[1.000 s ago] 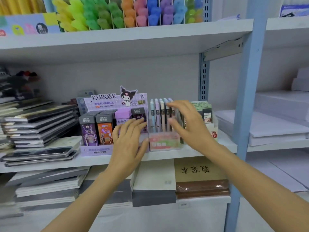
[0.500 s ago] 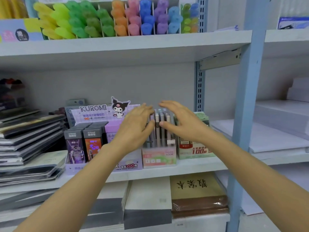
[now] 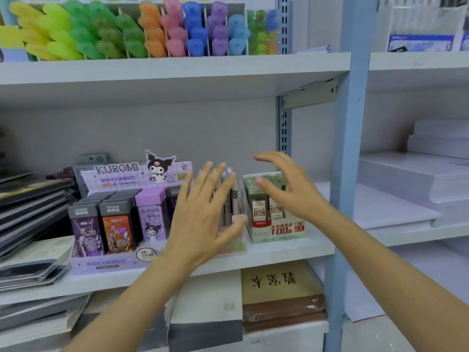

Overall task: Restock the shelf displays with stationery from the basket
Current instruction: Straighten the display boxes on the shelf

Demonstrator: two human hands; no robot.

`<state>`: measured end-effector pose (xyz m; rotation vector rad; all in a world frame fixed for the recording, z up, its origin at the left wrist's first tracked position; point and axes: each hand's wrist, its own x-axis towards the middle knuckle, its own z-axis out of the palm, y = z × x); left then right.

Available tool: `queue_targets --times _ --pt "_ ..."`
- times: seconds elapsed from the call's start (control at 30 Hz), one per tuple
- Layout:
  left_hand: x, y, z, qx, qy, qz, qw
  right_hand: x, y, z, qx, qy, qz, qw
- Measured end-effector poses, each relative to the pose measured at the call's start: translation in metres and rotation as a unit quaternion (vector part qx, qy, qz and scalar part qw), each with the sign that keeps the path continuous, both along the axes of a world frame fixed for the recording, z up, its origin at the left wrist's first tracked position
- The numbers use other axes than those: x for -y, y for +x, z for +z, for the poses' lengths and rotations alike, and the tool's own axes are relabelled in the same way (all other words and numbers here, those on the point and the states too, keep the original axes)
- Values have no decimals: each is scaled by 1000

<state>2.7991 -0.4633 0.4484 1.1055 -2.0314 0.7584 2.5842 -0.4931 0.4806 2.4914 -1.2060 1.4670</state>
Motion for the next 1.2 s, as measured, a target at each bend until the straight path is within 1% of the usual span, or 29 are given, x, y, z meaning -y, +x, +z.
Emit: queue_targets --times 0.07,0.13,0.23,0.33,0.4,0.5,0.63,0.73,0.8,0.9,0.97,1.0,1.03,1.1,1.13,1.2 --pt "-4 -10 -14 22 -10 22 999 -10 -12 -20 39 -57 -27 997" --pt "-3 -15 -25 28 -10 50 998 -20 -19 -44 40 -89 -55 994" --pt "0 -18 -33 33 -18 67 997 -28 -19 -71 -20 -42 -81 996" --pt "3 -20 -32 34 -15 80 996 -25 -17 -71 -86 -40 -112 989" --pt "2 -21 -30 35 -10 88 995 -24 -15 -66 -101 -47 -117 987" --pt "0 -20 -30 22 5 87 996 -29 -15 -66 -75 -44 -98 991" --pt "-4 -24 -28 0 -7 60 998 -34 -20 -71 -53 -47 -71 995" --pt "-6 -35 -22 20 -23 18 999 -36 -23 -69 -55 -43 -46 996" --pt "-5 -42 -19 40 -19 11 999 -39 -27 -67 -47 -34 -28 998" --pt "-4 -46 -17 42 1 34 999 -38 -33 -57 19 -41 -17 999" --pt "-3 -47 -17 46 7 42 998 -31 -35 -46 66 -20 -36 997" --pt "-3 -48 -18 43 8 39 998 -25 -34 -40 73 6 -47 996" --pt "-2 -49 -18 36 11 34 999 -18 -32 -35 64 37 -57 996" --pt "-2 -50 -19 17 16 25 999 -5 -27 -30 17 88 -73 993" --pt "-1 -51 -20 11 16 23 1000 -1 -25 -30 1 99 -72 992" --pt "-1 -51 -21 5 14 17 1000 1 -25 -31 1 91 -59 994"
